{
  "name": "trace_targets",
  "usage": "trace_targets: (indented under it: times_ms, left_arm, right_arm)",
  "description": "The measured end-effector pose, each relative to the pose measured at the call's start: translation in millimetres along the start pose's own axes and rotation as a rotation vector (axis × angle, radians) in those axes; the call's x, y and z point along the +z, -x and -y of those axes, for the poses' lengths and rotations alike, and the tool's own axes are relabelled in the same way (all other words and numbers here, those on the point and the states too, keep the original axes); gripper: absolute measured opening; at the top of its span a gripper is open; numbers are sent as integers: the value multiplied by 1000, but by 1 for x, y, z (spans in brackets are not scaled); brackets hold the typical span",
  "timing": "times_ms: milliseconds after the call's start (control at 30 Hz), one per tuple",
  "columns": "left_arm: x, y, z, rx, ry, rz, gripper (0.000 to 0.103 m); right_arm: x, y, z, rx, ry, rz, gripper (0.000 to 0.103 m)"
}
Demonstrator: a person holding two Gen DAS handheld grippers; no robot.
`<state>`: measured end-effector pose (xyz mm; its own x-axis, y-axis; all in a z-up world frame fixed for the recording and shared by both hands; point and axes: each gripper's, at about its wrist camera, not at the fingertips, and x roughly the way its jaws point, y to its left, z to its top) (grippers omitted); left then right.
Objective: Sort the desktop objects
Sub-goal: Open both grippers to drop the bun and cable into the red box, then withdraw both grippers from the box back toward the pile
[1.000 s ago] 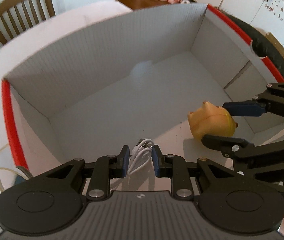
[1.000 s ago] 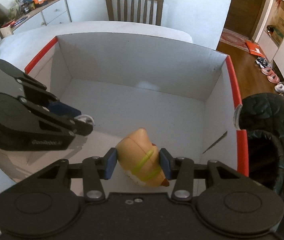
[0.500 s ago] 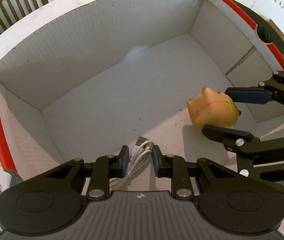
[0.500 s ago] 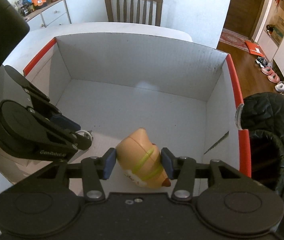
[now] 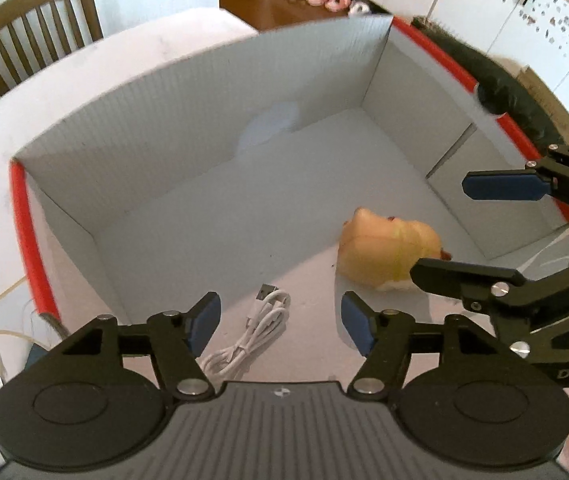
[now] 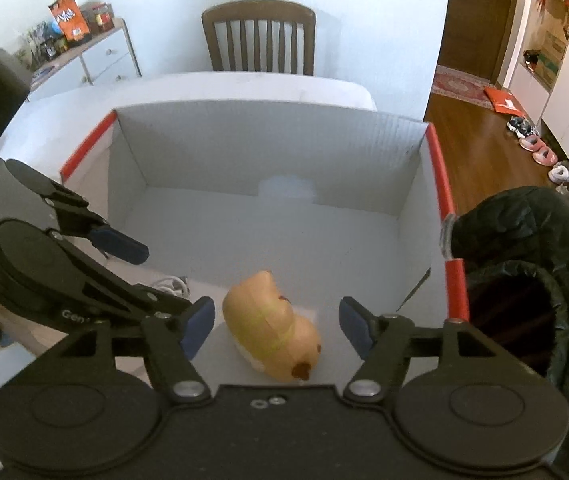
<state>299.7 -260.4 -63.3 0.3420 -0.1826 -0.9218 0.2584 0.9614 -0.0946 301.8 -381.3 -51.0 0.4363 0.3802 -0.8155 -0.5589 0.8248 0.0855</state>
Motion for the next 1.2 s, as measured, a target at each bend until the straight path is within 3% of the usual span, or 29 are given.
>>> trace_targets:
  times_ms: [233, 600, 800, 867, 1200]
  left_arm:
    - [-6, 28, 3, -15, 36, 100, 66]
    - [-34, 65, 4, 28, 59, 208, 66]
    - [-57, 87, -8, 14, 107, 248, 75]
    - [-64, 90, -9, 23, 110, 254, 83]
    - [-103, 122, -23, -19, 99, 319, 88]
  right_arm:
    - [0, 34, 0, 42, 23, 67, 82]
    - [-5, 60, -13, 82, 28, 140, 91]
    - [-10, 73, -24, 113, 46, 186, 100]
    - [-11, 76, -30, 112, 51, 193, 100]
    - [-15, 89, -65, 103, 27, 232, 101]
